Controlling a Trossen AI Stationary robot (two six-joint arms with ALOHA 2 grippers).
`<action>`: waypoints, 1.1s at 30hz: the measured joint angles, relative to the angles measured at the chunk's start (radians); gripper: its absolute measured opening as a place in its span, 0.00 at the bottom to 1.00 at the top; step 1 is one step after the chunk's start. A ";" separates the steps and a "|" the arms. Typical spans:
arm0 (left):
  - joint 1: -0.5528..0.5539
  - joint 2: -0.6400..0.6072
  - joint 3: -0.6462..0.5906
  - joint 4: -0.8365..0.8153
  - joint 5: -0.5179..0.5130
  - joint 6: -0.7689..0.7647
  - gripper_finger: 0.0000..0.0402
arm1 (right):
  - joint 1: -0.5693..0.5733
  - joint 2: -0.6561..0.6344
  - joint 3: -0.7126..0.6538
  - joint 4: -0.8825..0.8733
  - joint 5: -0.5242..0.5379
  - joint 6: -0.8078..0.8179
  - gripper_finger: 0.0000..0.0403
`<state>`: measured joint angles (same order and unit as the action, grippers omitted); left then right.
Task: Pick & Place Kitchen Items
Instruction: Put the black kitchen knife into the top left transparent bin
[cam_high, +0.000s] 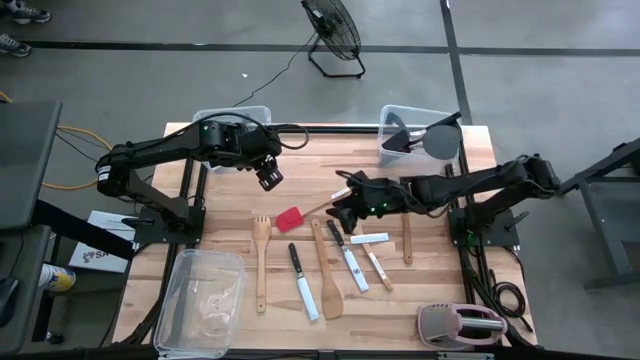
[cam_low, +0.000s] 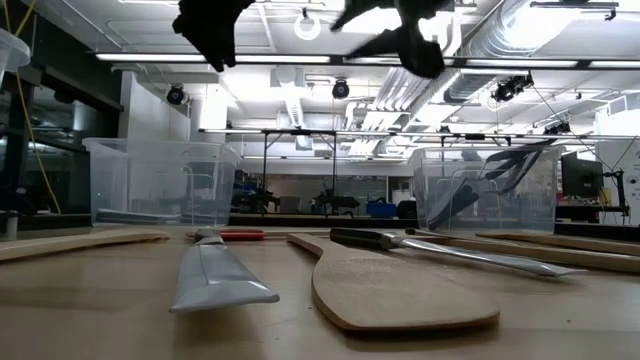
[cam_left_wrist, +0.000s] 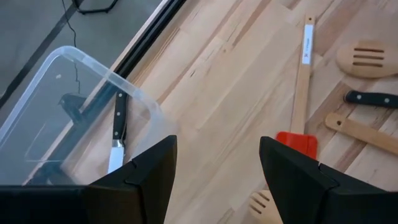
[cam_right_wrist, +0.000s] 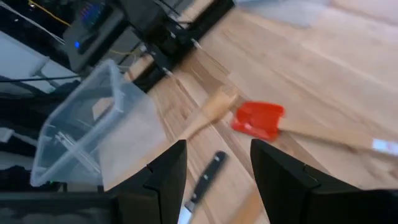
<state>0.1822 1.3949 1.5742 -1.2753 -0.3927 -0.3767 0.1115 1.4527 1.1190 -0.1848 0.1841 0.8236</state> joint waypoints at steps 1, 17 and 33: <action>0.000 0.000 0.000 0.000 0.000 0.009 0.56 | 0.011 0.010 0.025 -0.003 0.019 -0.021 0.42; 0.000 0.000 -0.042 -0.014 0.025 0.066 0.56 | 0.044 0.305 0.383 -0.601 0.061 0.124 0.30; 0.000 0.000 -0.195 0.031 0.129 0.056 0.56 | 0.020 0.501 0.383 -0.651 -0.071 0.141 0.42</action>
<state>0.1822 1.3952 1.3796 -1.2447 -0.2640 -0.3206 0.1313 1.9536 1.5021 -0.8360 0.1135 0.9646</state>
